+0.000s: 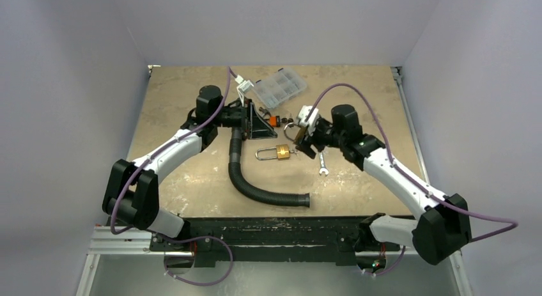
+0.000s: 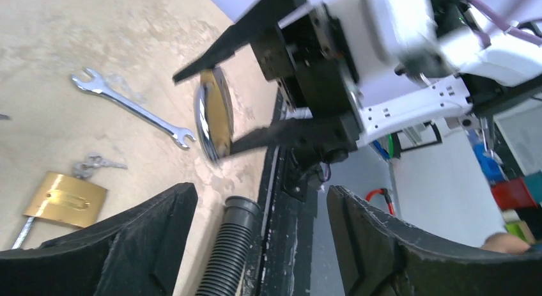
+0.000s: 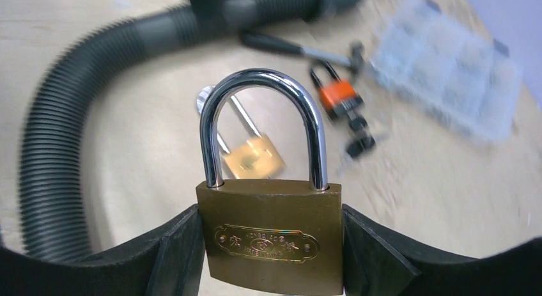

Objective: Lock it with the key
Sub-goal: Place the lock at the center of the board.

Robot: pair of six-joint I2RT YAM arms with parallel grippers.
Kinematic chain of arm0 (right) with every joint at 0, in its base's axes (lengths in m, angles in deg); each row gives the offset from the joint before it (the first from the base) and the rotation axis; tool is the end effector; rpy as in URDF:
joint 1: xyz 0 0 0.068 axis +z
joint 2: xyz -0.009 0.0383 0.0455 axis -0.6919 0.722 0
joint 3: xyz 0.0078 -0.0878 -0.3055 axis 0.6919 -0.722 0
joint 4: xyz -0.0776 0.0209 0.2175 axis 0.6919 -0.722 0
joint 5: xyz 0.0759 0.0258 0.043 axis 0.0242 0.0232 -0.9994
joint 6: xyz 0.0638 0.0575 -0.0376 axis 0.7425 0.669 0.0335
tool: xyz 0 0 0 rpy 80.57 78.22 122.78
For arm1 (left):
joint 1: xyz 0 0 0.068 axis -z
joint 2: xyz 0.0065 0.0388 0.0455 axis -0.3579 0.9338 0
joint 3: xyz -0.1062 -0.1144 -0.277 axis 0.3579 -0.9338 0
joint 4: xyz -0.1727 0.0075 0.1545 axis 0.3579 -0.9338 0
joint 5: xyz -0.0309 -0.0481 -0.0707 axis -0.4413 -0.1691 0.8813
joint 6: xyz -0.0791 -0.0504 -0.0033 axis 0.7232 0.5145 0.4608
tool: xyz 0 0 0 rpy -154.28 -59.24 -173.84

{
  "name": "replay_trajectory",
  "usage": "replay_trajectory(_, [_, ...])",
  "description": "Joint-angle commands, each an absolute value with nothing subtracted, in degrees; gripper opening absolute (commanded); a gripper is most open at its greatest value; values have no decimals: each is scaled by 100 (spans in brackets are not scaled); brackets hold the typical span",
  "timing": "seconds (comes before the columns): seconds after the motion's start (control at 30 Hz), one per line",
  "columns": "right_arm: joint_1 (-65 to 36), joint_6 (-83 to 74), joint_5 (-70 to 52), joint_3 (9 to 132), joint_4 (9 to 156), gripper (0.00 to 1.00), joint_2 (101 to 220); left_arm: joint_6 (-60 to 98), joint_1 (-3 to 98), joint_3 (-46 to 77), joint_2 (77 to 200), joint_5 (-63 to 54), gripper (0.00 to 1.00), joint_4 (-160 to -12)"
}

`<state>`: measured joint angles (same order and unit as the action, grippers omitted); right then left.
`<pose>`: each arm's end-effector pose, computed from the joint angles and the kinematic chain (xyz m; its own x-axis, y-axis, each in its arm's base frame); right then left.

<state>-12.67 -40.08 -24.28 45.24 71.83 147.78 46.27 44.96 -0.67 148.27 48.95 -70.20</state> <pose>0.2046 0.1613 0.3215 0.0027 -0.5134 -0.8581 -0.8687 0.4238 -0.2563 0.2630 -0.1986 0.3506 -0.7481 0.0100 -0.6635 0.6602 0.1112 -0.7428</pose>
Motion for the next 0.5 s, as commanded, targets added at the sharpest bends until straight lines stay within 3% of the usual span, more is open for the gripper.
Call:
replay_trajectory(0.0, [-2598, -3639, -2698, 5176, 7127, 42, 15104, 3761, 4287, 302, 14443, 4471, 85, -7676])
replay_trajectory(0.2, [-4296, -3499, -2613, 6263, 6320, 42, 16538, 3480, 4287, 300, 14222, 4262, 87, -7827])
replay_trajectory(0.47, [-5046, -3267, -1810, 7406, 6243, 42, 18017, 3469, 4285, 231, 14172, 4335, 87, -7795])
